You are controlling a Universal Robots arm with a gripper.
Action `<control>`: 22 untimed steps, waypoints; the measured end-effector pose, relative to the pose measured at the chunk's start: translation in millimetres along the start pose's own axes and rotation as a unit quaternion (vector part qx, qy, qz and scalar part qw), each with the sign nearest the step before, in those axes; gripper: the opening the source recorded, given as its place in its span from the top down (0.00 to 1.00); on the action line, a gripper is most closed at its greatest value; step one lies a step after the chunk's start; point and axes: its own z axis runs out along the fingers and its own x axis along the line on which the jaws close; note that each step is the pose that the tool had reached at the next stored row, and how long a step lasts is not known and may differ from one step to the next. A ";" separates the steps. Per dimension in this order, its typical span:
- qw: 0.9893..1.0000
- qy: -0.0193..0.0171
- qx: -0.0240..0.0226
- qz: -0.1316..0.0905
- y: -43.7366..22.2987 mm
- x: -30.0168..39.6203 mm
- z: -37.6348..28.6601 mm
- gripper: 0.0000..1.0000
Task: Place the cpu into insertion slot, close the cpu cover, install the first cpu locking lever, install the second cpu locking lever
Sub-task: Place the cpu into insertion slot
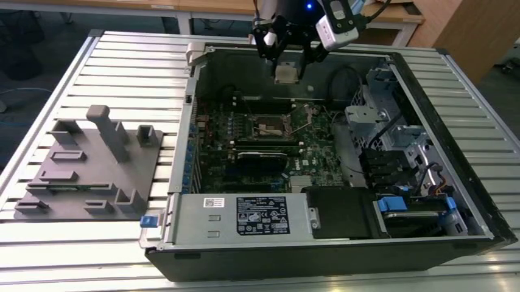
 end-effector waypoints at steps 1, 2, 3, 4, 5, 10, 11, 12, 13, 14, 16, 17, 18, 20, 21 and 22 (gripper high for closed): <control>1.000 0.000 0.000 0.000 0.0 0.0 0.1 0.46; 1.000 0.000 0.000 0.000 0.0 0.0 0.1 0.46; 1.000 0.000 0.000 0.000 0.0 0.0 0.3 0.46; 1.000 0.000 0.000 0.000 0.0 0.0 1.1 0.46; 1.000 0.000 0.000 0.000 -0.2 0.0 1.9 0.46; 1.000 0.000 0.000 0.000 -0.3 -0.1 3.8 0.46; 1.000 0.000 0.000 0.000 -0.3 -0.1 3.9 0.46; 1.000 0.000 0.000 0.000 -0.3 -0.1 4.0 0.46; 1.000 0.000 0.000 0.000 -0.3 -0.1 4.4 0.46; 1.000 0.000 0.000 0.000 -0.4 -0.1 4.9 0.46; 1.000 0.000 0.000 0.000 -0.5 -0.1 5.9 0.46; 1.000 0.000 0.000 0.000 -0.5 -0.1 6.1 0.46; 1.000 0.000 0.000 0.000 -0.5 -0.1 6.1 0.46; 1.000 0.000 0.000 0.000 -0.5 -0.1 6.6 0.46; 1.000 0.000 0.000 0.000 -0.6 -0.1 6.9 0.46; 1.000 0.000 0.000 0.000 -0.6 -0.1 7.0 0.46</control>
